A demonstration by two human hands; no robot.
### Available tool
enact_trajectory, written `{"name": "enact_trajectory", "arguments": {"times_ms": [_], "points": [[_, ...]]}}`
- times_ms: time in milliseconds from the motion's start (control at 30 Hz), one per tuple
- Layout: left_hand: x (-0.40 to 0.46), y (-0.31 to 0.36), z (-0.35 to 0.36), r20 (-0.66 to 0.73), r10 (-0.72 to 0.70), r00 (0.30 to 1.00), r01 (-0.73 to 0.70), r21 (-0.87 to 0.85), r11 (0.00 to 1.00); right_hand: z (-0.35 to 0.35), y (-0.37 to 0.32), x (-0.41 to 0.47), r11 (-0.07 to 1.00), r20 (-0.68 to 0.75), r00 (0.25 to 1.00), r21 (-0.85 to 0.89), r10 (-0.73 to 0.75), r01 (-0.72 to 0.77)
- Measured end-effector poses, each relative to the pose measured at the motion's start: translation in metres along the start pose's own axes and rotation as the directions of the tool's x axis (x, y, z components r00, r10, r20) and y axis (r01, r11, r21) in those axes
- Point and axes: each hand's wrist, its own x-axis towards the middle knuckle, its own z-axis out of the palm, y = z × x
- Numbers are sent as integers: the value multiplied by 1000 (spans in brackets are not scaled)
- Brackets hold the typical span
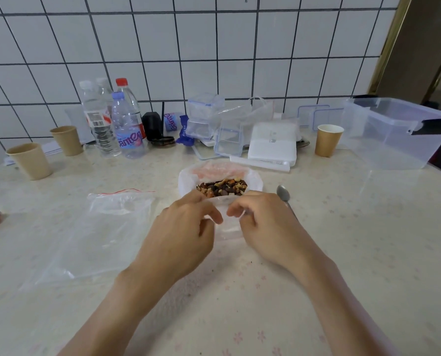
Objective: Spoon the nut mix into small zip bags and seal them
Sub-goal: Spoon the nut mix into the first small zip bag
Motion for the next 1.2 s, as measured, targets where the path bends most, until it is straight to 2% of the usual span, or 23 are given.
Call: {"name": "enact_trajectory", "arguments": {"times_ms": [100, 167, 300, 500, 667, 900, 1100, 1200], "points": [[0, 0, 0, -51, -21, 998, 21, -1, 1000, -1, -3, -2, 998, -25, 999, 56, -40, 41], [1, -5, 0, 17, -24, 1000, 24, 23, 999, 0, -3, -4, 999, -10, 999, 10, -53, 53], [-1, -15, 4, 230, -77, 970, 44, 146, 988, 5, 1, -3, 991, 126, 992, -129, -6, 22], [0, -22, 1, 352, -164, 921, 73, 257, 964, 14, 8, -3, 975, 243, 967, -220, 74, -19], [6, -31, 0, 404, -187, 896, 133, 159, 978, 14, 17, 1, 978, 278, 954, -198, 114, -59], [15, -49, -1, 414, -173, 894, 207, -40, 977, 8, 35, 11, 986, 328, 932, 10, 156, -169], [24, -54, 3, 467, -154, 871, 184, -19, 983, 8, 38, 11, 967, 318, 931, 115, 179, -225], [18, -55, 1, 444, -168, 880, 272, -181, 945, 8, 37, 2, 963, 281, 951, 193, 131, -190]]}}
